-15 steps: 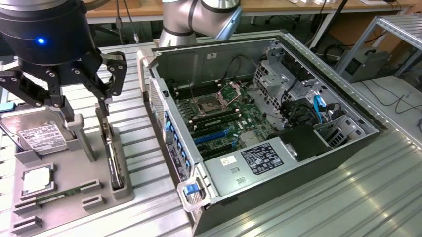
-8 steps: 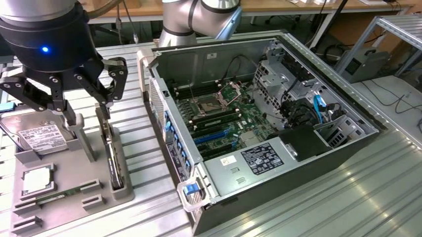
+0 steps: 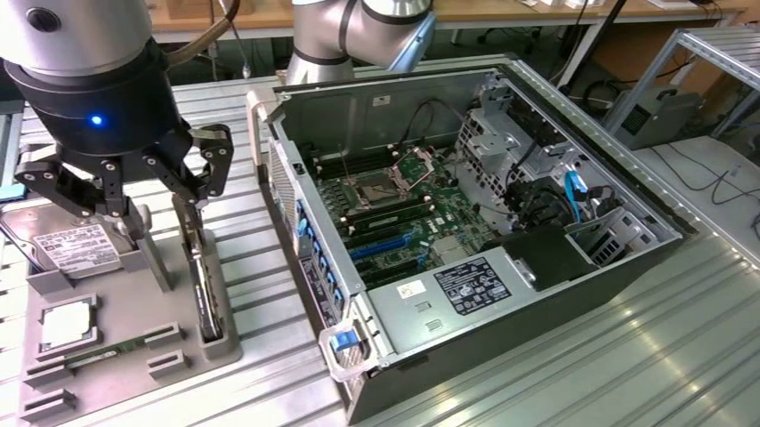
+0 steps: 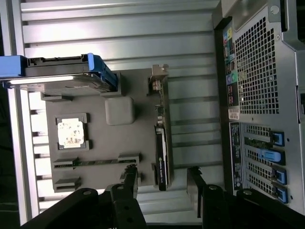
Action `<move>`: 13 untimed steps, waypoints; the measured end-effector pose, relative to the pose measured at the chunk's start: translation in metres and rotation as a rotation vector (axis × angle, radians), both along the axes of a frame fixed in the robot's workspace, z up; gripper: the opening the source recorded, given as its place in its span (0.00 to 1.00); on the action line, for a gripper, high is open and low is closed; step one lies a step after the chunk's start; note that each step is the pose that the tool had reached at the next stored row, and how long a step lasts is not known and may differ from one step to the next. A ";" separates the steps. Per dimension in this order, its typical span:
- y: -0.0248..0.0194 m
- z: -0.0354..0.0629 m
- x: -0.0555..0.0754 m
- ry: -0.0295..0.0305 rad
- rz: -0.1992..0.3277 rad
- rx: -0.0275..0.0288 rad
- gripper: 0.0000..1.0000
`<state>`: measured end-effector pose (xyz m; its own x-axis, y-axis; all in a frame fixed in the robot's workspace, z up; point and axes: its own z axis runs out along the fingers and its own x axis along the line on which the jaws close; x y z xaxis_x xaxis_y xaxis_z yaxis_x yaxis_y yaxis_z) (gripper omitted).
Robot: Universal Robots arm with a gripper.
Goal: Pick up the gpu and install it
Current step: 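Pick up the gpu and move the gpu toward the slot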
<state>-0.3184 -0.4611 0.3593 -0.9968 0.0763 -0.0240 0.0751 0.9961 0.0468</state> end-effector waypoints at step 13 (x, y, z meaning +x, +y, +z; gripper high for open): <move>0.0001 -0.0250 0.007 0.0091 0.000 0.0000 0.54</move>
<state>-0.3114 -0.4610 0.3343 -0.9970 0.0764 -0.0149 0.0756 0.9961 0.0461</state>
